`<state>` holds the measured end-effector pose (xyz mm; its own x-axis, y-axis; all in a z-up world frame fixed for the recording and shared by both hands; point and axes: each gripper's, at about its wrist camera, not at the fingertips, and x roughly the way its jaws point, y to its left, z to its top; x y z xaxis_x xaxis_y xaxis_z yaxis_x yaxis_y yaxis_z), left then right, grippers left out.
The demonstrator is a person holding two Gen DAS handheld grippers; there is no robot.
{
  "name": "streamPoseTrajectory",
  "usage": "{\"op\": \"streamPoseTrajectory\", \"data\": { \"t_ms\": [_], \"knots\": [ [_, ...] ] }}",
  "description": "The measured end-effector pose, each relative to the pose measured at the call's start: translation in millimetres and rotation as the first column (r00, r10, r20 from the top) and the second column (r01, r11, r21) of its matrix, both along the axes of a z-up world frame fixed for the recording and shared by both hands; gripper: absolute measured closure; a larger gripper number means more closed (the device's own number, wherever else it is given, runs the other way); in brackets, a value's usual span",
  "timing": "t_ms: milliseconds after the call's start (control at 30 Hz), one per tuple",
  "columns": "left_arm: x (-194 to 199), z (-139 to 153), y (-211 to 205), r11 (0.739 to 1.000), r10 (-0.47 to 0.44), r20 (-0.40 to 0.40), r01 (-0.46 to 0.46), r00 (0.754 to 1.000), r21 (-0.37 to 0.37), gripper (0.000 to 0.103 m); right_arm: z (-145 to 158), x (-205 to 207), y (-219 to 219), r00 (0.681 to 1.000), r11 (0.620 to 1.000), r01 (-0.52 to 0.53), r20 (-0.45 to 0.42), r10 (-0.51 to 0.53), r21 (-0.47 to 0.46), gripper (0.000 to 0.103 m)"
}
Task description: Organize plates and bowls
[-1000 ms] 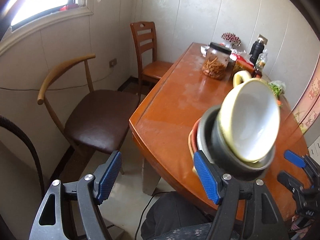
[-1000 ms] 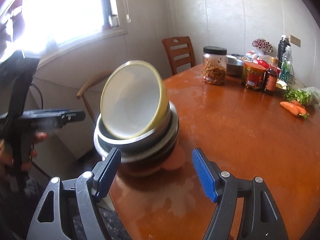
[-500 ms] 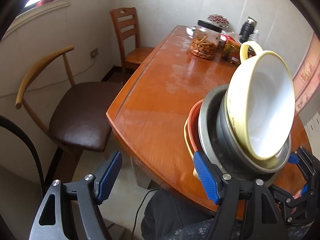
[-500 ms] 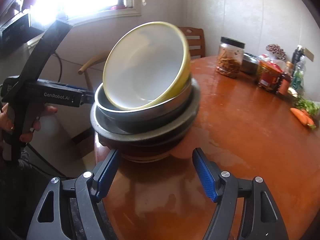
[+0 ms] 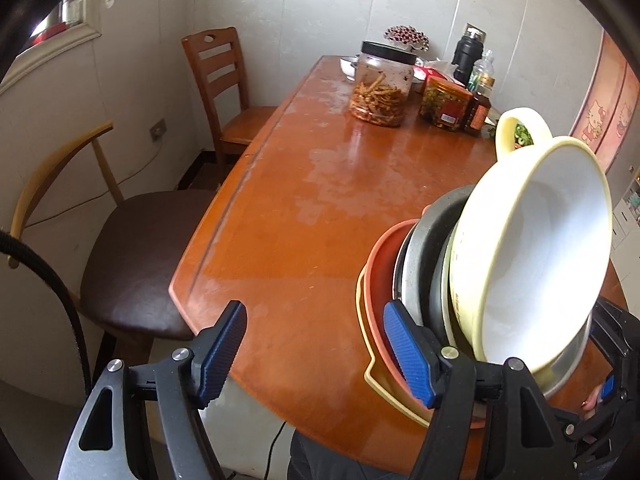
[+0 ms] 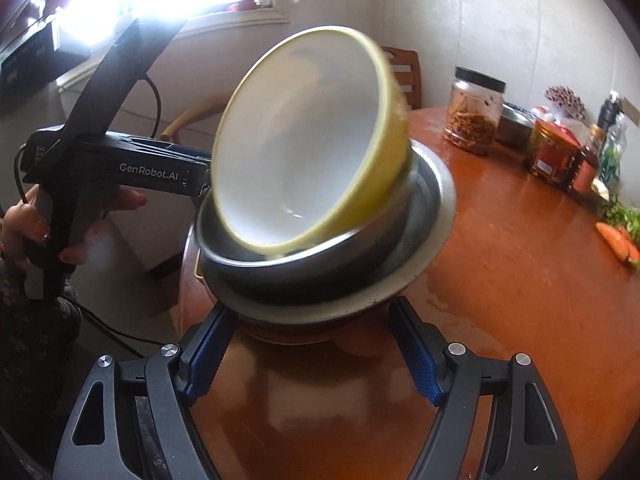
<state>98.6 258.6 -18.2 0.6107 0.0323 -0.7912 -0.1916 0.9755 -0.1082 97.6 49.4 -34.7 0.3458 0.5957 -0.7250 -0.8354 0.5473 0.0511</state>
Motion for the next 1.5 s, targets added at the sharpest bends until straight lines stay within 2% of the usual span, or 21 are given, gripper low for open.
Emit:
{"op": "streamPoseTrajectory", "data": {
  "t_ms": [333, 967, 1100, 1233, 1500],
  "knots": [
    [33.6, 2.5, -40.1, 0.996, -0.077, -0.021, 0.078, 0.997, 0.032, 0.035, 1.7, 7.5, -34.1, 0.997, 0.997, 0.072, -0.013, -0.072, -0.005, 0.024],
    [119.5, 0.1, -169.7, 0.963, -0.268, -0.073, 0.270, 0.961, 0.021, 0.036, 3.5, 37.2, -165.2, 0.968, 0.968, 0.252, -0.007, -0.252, -0.019, 0.024],
    [132.6, -0.7, -194.5, 0.957, -0.287, -0.081, 0.290, 0.954, 0.021, 0.036, 4.3, 42.4, -190.5, 0.960, 0.960, 0.280, -0.010, -0.280, -0.025, 0.024],
    [139.8, -0.5, -219.0, 0.953, -0.292, -0.088, 0.297, 0.952, 0.052, 0.036, 4.9, 53.3, -207.8, 0.955, 0.955, 0.295, -0.012, -0.296, -0.031, 0.024],
    [145.3, 0.2, -239.7, 0.954, -0.278, -0.092, 0.286, 0.956, 0.086, 0.035, 3.6, 72.5, -231.8, 0.951, 0.951, 0.309, -0.021, -0.310, -0.025, 0.024]
  ]
}}
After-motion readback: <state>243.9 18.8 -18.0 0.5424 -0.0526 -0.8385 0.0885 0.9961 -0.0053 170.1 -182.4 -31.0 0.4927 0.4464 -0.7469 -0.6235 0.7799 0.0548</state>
